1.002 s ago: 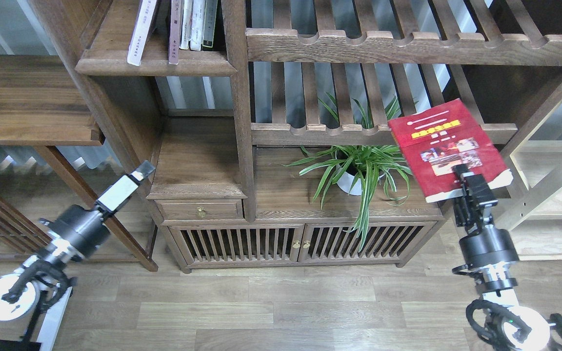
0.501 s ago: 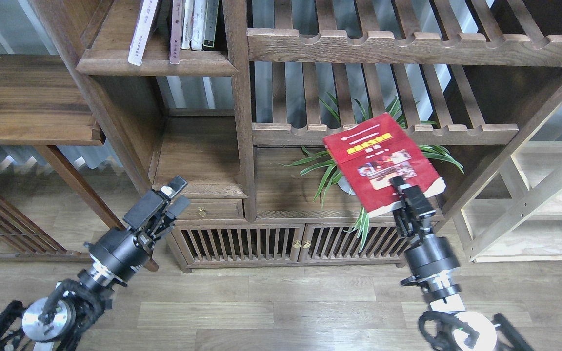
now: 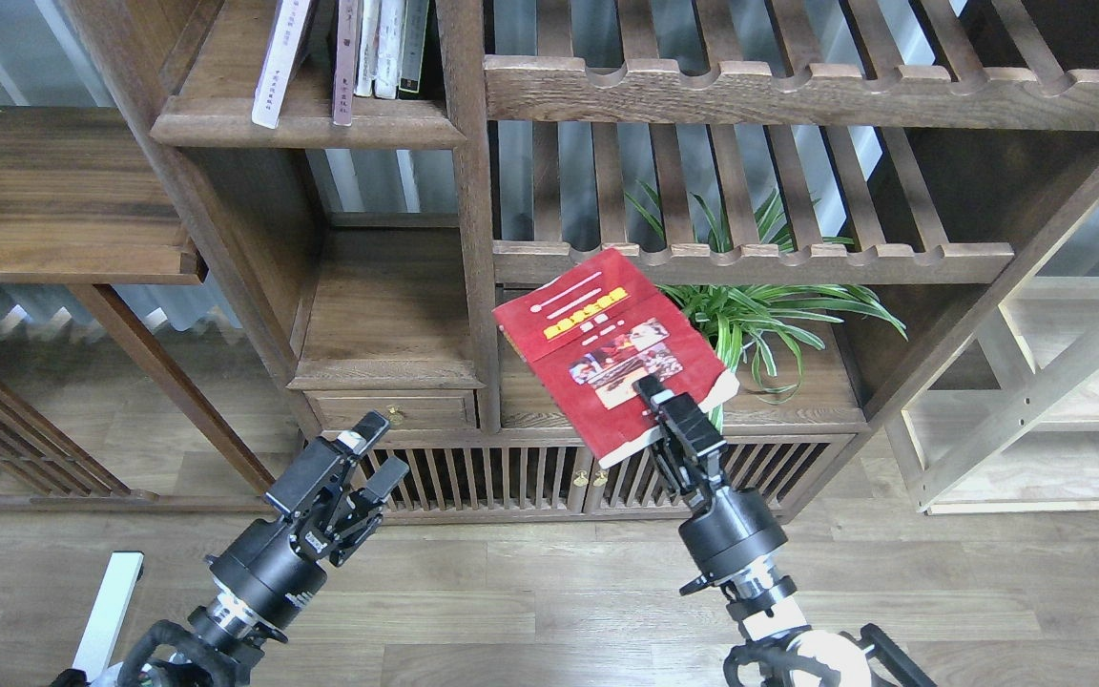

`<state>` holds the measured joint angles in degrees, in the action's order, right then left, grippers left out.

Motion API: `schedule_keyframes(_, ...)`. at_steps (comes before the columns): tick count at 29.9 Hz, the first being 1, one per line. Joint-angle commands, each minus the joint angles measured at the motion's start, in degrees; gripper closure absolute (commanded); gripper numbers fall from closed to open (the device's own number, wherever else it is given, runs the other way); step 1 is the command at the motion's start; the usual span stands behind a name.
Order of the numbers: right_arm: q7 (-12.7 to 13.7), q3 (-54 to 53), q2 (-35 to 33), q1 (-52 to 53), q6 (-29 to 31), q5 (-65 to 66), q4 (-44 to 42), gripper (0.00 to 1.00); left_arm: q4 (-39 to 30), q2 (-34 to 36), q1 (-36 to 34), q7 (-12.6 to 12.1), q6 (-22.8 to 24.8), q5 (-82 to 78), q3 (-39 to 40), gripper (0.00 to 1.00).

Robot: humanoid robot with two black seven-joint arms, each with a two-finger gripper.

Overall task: Organize books on shelf
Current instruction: 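Lower the dark red book with the right gripper toward the left gripper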

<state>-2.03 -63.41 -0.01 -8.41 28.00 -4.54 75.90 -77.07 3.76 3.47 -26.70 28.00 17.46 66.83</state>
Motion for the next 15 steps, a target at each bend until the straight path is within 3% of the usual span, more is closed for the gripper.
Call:
schedule_keyframes(1,-0.3,2.1,0.0,-0.2,0.0,0.3,0.0,0.94,0.1,-0.2,-0.2,0.1,0.0,0.0,-0.1,0.03)
schedule_keyframes(7,-0.6,4.0,0.0,-0.7,0.0,0.4,0.0,0.95,0.1,-0.4,-0.5,0.3,0.0,0.6,-0.1,0.05)
schedule_keyframes(10,-0.7,5.2,0.0,-0.7,0.0,0.6,0.0,0.95,0.3,-1.1,-0.3,0.6,0.0,1.6,-0.2,0.13)
schedule_keyframes(15,-0.7,5.9,0.0,-0.6,0.0,1.5,0.0,0.95,0.6,-1.5,-0.4,0.6,0.0,2.1,-0.6,0.06)
